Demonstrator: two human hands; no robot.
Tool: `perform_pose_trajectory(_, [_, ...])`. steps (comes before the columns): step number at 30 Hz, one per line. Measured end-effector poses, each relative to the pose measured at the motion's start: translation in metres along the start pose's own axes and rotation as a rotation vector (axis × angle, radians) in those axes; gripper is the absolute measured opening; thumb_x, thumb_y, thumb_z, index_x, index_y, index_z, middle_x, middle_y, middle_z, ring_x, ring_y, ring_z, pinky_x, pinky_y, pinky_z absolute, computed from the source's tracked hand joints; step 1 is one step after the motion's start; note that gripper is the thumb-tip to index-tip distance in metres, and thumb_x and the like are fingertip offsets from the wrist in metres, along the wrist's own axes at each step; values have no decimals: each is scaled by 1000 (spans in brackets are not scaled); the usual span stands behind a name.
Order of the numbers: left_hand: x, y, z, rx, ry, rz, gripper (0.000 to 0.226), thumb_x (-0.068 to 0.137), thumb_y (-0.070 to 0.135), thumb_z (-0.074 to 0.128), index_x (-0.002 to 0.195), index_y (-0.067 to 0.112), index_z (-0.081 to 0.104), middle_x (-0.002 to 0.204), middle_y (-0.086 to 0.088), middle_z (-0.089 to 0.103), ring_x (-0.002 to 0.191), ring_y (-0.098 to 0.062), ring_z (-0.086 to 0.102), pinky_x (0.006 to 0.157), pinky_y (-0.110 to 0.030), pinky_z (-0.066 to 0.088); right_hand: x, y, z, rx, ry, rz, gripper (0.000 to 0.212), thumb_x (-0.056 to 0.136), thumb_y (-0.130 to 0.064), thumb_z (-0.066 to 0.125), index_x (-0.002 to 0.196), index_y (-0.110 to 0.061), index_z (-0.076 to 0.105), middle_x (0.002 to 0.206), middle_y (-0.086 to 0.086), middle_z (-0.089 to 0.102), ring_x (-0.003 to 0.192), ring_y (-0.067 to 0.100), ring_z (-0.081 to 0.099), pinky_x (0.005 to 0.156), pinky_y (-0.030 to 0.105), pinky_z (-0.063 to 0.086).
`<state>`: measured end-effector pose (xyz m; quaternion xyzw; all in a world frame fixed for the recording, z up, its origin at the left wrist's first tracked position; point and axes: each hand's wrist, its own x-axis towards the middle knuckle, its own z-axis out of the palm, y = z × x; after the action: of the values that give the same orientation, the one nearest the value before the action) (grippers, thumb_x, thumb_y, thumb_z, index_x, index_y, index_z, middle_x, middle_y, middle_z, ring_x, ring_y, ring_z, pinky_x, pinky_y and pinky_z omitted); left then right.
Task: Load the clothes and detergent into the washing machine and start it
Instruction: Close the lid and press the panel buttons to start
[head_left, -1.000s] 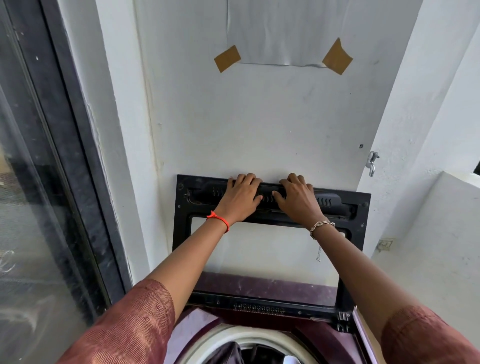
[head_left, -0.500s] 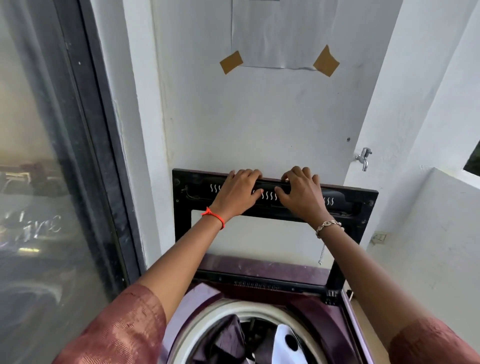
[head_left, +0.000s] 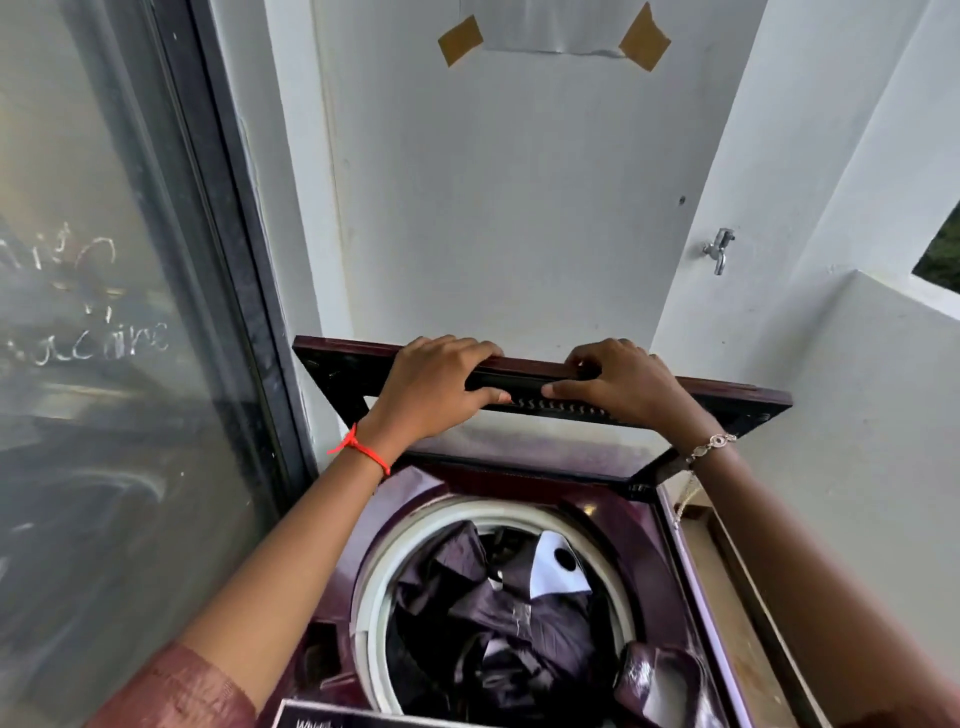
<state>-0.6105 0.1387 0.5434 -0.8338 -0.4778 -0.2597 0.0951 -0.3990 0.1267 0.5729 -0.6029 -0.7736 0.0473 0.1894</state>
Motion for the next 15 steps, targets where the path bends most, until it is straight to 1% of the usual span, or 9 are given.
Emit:
perform_pose_trajectory(2, [-18, 5, 1, -5, 25, 14, 50, 80, 56, 58, 118, 23, 59, 110, 6, 68, 104, -18, 61, 86, -32, 43, -15, -1, 5, 28, -65, 8, 35, 74, -58, 64, 76, -23, 64, 65, -6, 55, 72, 19, 54, 66, 30, 36])
perform_pose_trajectory(3, [-28, 8, 2, -3, 42, 30, 51, 77, 58, 56, 112, 22, 63, 102, 5, 70, 97, -19, 64, 81, -31, 45, -22, -2, 7, 49, -95, 11, 36, 73, -58, 65, 77, -22, 66, 65, -7, 54, 72, 18, 53, 67, 30, 37])
perform_pose_trajectory(5, [-50, 14, 5, -13, 71, 45, 52, 72, 61, 50, 101, 22, 68, 87, 5, 72, 81, -19, 67, 70, -30, 49, -36, -4, 14, 93, -145, 18, 36, 71, -57, 68, 82, -23, 69, 69, -8, 55, 74, 16, 52, 70, 31, 40])
perform_pose_trajectory(6, [-61, 17, 8, -26, 78, 46, 50, 70, 60, 51, 98, 22, 69, 84, 6, 72, 77, -18, 68, 67, -28, 50, -44, -4, 19, 116, -166, 23, 36, 69, -55, 70, 83, -22, 69, 71, -7, 56, 75, 16, 53, 71, 32, 42])
perform_pose_trajectory(8, [-79, 22, 11, -44, 69, 44, 45, 66, 56, 61, 96, 24, 71, 83, 7, 73, 76, -16, 70, 67, -26, 51, -59, -5, 28, 154, -191, 31, 33, 66, -52, 74, 77, -21, 66, 68, -7, 55, 72, 16, 52, 69, 31, 41])
perform_pose_trajectory(10, [-94, 25, 15, -57, 55, 45, 42, 62, 52, 67, 94, 24, 72, 79, 8, 74, 74, -15, 70, 63, -24, 51, -73, -6, 37, 167, -200, 36, 33, 62, -52, 76, 72, -23, 64, 66, -6, 56, 69, 16, 53, 66, 30, 40])
perform_pose_trajectory(13, [-116, 31, 22, -81, -1, 50, 41, 60, 48, 70, 92, 24, 73, 77, 7, 72, 71, -15, 69, 59, -24, 50, -92, -6, 52, 178, -240, 21, 39, 59, -54, 77, 77, -20, 69, 72, -4, 62, 72, 15, 58, 65, 29, 41])
perform_pose_trajectory(15, [-131, 34, 28, -119, -43, 32, 40, 59, 45, 74, 92, 23, 72, 78, 6, 72, 72, -17, 68, 60, -26, 51, -104, -6, 61, 167, -271, 16, 42, 59, -52, 79, 80, -18, 69, 69, -5, 62, 68, 15, 58, 63, 28, 38])
